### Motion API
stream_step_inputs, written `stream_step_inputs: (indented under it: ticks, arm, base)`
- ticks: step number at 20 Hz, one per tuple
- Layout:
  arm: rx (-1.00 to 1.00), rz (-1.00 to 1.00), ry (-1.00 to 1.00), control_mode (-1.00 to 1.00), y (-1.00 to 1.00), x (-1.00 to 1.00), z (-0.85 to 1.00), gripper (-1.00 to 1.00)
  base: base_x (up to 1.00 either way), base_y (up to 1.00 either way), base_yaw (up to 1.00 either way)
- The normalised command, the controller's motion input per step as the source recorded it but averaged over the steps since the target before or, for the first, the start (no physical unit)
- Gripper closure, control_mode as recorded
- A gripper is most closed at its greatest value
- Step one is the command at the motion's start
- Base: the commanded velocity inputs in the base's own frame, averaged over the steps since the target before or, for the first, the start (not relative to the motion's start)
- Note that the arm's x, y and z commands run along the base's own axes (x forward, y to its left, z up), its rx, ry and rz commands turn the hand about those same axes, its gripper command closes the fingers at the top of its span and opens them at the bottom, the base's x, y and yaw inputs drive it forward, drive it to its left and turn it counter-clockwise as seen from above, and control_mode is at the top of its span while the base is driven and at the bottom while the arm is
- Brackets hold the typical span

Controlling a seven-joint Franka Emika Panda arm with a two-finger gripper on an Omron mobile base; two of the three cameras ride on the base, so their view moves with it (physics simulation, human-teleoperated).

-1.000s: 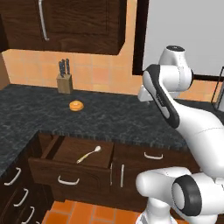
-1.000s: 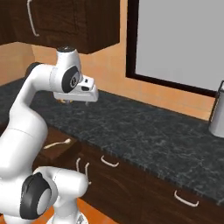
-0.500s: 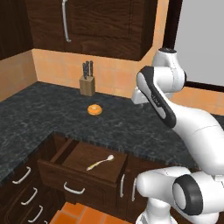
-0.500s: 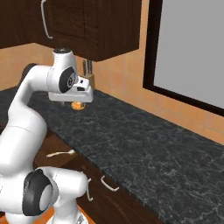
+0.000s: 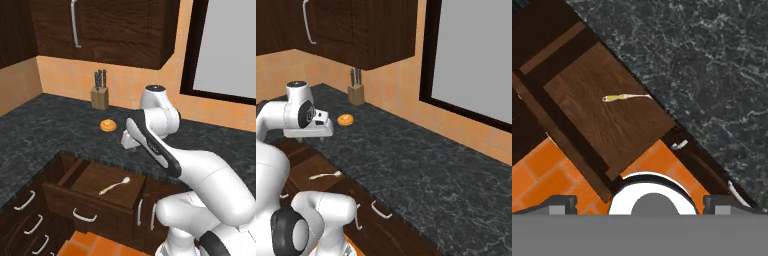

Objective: Pick the dish brush from the drawer and place it on the counter.

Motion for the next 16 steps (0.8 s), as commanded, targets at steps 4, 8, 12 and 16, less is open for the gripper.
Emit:
stream_step_inputs:
  ticks: [4,8,12,16]
  arm:
    - [-0.01,0.11,-0.01,-1.00,1.00,-0.34,-0.51,-1.00]
    - [-0.01,0.14,0.01,-1.00,1.00,-0.05,-0.58,-1.00]
    - [-0.15,0.16,0.10,-1.00,1.00,0.03,-0.39,-1.00]
    - [-0.16,0.15,0.17,-1.00,1.00,0.16,-0.45,-1.00]
  base:
    - [0.00,0.00,0.00]
    - [0.00,0.00,0.00]
    - [0.00,0.00,0.00]
    - [0.00,0.00,0.00]
